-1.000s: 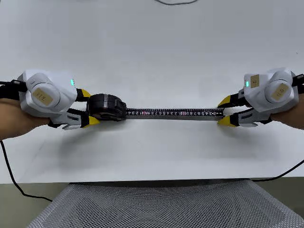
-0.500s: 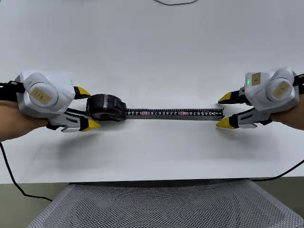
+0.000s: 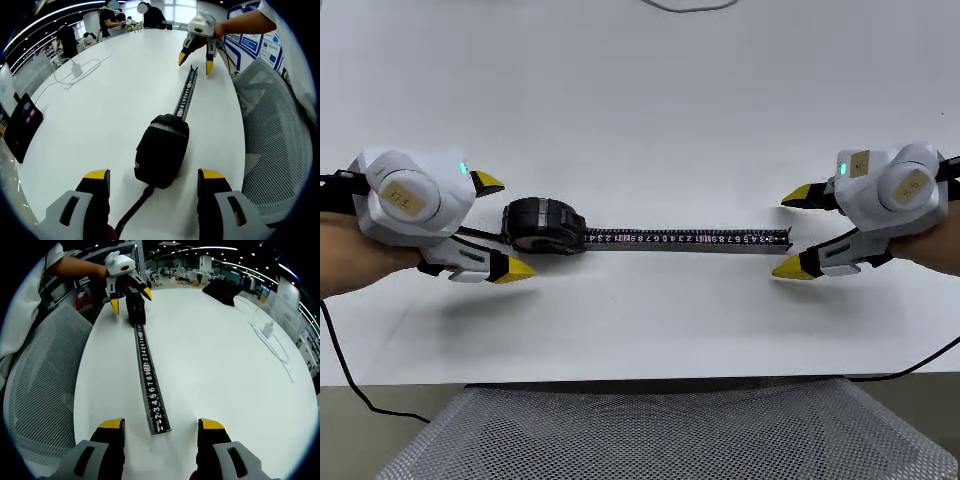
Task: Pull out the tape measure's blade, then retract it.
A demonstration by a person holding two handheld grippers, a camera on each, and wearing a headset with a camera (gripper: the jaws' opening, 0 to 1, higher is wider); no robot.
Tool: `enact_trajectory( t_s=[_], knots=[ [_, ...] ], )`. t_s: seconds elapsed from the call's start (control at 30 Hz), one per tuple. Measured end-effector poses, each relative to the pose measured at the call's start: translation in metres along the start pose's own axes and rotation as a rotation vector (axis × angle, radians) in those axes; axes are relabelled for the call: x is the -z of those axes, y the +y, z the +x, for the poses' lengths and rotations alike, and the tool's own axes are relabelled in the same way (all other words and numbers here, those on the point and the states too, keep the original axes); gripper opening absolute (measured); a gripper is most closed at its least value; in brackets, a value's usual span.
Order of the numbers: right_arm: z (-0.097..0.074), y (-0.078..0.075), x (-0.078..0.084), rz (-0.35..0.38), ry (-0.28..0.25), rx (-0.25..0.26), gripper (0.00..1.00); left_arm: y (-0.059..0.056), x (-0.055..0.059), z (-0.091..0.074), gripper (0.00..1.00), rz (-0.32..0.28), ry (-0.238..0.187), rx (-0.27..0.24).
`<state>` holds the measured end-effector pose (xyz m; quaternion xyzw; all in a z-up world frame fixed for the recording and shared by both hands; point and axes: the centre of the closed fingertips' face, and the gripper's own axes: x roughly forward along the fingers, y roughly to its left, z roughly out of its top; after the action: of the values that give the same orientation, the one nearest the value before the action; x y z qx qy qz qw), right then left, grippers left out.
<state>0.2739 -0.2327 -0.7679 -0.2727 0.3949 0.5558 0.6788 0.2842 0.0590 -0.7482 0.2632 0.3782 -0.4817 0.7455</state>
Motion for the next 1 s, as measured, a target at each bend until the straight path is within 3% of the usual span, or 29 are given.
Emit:
enact_trajectory(
  t_s=[0.2,0.37,0.53,1.0],
  knots=[
    [-0.001,0.000,-0.001,0.010,-0.010,0.007,0.56,0.002,0.000,-0.002,0.69,-0.013,-0.008,-0.011],
    [-0.007,-0.002,-0.015,0.094,-0.100,0.037,0.57,0.004,-0.005,-0.008,0.69,-0.065,-0.053,-0.038],
    [-0.012,0.001,-0.021,0.139,-0.153,0.063,0.58,0.003,-0.008,-0.014,0.69,-0.088,-0.088,-0.056],
    [-0.030,0.004,-0.032,0.225,-0.260,0.147,0.60,-0.003,-0.014,-0.030,0.69,-0.164,-0.165,-0.116]
  ],
)
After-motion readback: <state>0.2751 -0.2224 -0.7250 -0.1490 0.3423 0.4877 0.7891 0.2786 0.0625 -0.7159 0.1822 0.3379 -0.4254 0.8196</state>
